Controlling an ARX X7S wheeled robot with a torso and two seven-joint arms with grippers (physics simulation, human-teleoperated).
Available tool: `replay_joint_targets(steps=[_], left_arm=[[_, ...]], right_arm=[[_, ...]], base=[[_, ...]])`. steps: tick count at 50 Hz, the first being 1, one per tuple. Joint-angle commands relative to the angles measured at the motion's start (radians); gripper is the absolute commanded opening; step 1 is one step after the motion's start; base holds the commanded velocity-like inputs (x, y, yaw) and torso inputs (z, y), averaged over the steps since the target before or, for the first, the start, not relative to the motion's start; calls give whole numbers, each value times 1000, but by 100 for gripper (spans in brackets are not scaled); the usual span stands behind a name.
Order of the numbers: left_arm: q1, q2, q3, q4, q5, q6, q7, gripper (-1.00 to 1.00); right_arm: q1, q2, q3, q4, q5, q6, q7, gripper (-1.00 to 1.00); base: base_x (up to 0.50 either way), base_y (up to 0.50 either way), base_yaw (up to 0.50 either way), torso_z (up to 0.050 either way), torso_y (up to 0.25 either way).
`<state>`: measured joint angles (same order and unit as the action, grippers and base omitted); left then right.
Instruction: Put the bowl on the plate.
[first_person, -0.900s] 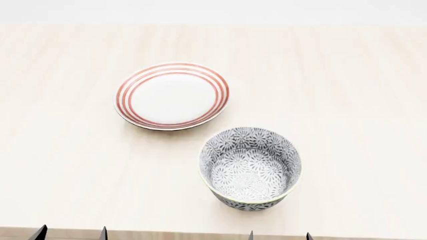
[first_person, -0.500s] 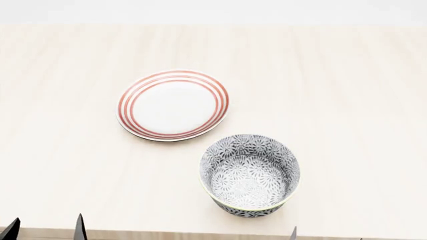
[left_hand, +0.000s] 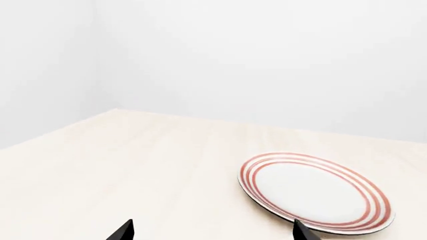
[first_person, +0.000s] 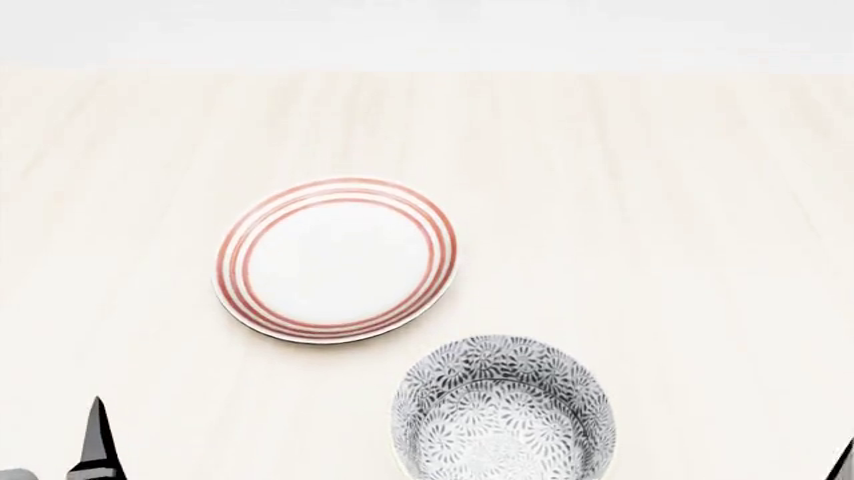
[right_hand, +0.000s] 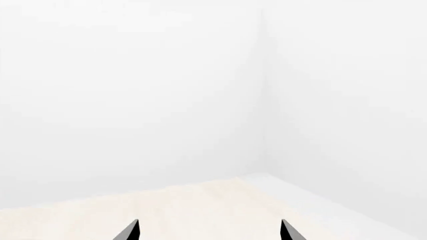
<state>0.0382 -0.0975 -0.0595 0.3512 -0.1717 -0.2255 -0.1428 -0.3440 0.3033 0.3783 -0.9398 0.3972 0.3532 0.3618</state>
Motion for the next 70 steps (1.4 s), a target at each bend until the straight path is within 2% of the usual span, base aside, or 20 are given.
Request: replay_joint_targets(steps=[1,6,9,15,23,27,29,36,42,55,60,64,70], left_arm=[[5,-16,-3,8,-10,26,-21,100],[1,-21,-5,5,-19,26,-30,100],[0,-24,-5,7,-25,25,-33,100],[0,-32,-3,6,-30,26,-41,100],[-9,-39,4,-1,-36,27,-49,100],[-12,-42,6,-4,-40,26,-52,100],[-13,-44,8,-5,-42,26,-53,100],[-14,-51,9,-7,-49,28,-58,100],[-13,-57,9,-2,-59,27,-61,100],[-9,-65,15,1,-68,27,-72,100],[-7,-69,18,2,-76,27,-72,100],[-1,-69,22,6,-83,25,-73,100],[10,-69,28,13,-88,29,-77,100]], right_arm=[[-87,172,106,-88,201,19,167,100],[-86,192,111,-90,221,32,184,100],[-85,237,112,-104,253,45,229,100],[-150,351,80,-104,284,-46,348,100],[-159,377,52,-91,255,-71,374,100],[-167,471,14,-106,235,-21,490,100],[-197,437,44,-98,232,-104,487,100],[-218,410,41,-77,216,-182,441,100],[-211,430,34,-79,232,-143,476,100],[-242,451,39,-75,248,-128,490,100],[-316,504,108,-82,387,-110,445,100],[-436,537,225,-106,519,-104,402,100],[-441,459,493,-107,810,55,190,100]], base=[[500,0,0,0,0],[500,0,0,0,0],[500,0,0,0,0],[500,0,0,0,0],[106,0,0,0,0],[0,293,0,0,0],[49,500,0,0,0],[20,71,0,0,0],[490,-16,0,0,0],[0,0,0,0,0],[0,0,0,0,0],[0,0,0,0,0],[0,0,0,0,0]])
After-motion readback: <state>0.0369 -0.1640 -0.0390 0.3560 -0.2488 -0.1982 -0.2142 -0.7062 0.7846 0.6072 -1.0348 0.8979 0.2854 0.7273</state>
